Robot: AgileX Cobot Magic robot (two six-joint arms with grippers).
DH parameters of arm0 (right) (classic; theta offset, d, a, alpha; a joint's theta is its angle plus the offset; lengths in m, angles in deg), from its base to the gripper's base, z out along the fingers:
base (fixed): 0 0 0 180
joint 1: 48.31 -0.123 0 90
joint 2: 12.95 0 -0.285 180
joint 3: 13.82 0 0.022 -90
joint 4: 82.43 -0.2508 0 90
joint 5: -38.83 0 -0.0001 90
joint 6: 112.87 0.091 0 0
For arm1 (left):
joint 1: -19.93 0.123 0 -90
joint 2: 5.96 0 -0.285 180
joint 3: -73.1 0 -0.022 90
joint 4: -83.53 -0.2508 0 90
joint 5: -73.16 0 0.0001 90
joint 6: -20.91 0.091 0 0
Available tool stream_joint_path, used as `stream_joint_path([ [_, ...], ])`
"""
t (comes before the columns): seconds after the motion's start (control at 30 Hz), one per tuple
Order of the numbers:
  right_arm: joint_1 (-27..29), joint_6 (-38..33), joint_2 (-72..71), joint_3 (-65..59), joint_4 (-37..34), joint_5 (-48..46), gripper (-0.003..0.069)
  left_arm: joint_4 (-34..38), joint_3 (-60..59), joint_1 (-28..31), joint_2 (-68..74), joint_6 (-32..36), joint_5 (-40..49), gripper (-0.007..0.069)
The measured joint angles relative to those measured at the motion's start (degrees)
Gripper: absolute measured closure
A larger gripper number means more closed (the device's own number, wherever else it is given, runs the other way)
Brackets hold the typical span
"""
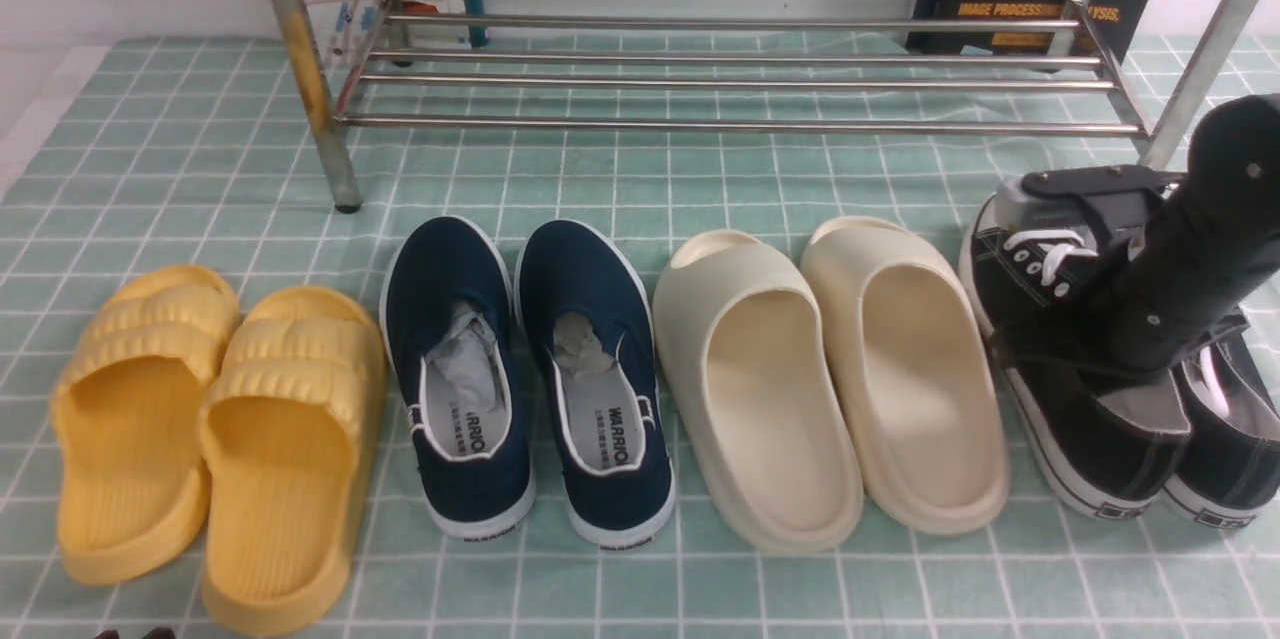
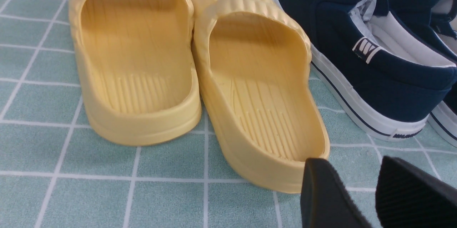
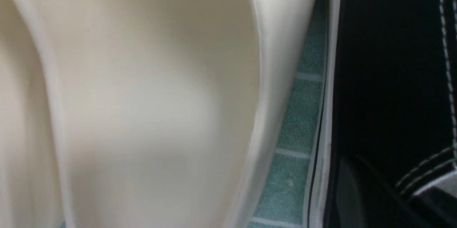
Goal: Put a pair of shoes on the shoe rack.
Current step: Use the right arm to grab the shoe closest to it, then use the right arm to put a shoe into the shoe rack
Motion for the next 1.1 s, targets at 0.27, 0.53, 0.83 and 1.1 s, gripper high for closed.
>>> stream_joint_path([
  [0.27,-2.5,0.0,-7.5,0.6,0.0,-6.1,0.0643,0.0,0.0,0.0,0.0,0.0,0.0,0.0386],
  [0.53,-3.6,0.0,-8.8,7.9,-0.2,-10.0,0.0643,0.0,0.0,0.0,0.0,0.0,0.0,0.0387],
  [0.83,-3.7,-2.1,2.3,22.9,2.0,-9.2,0.0643,0.0,0.0,0.0,0.0,0.0,0.0,0.0387],
  [1.1,-3.7,-2.5,19.3,45.6,4.6,-11.0,0.0643,0.0,0.0,0.0,0.0,0.0,0.0,0.0387],
])
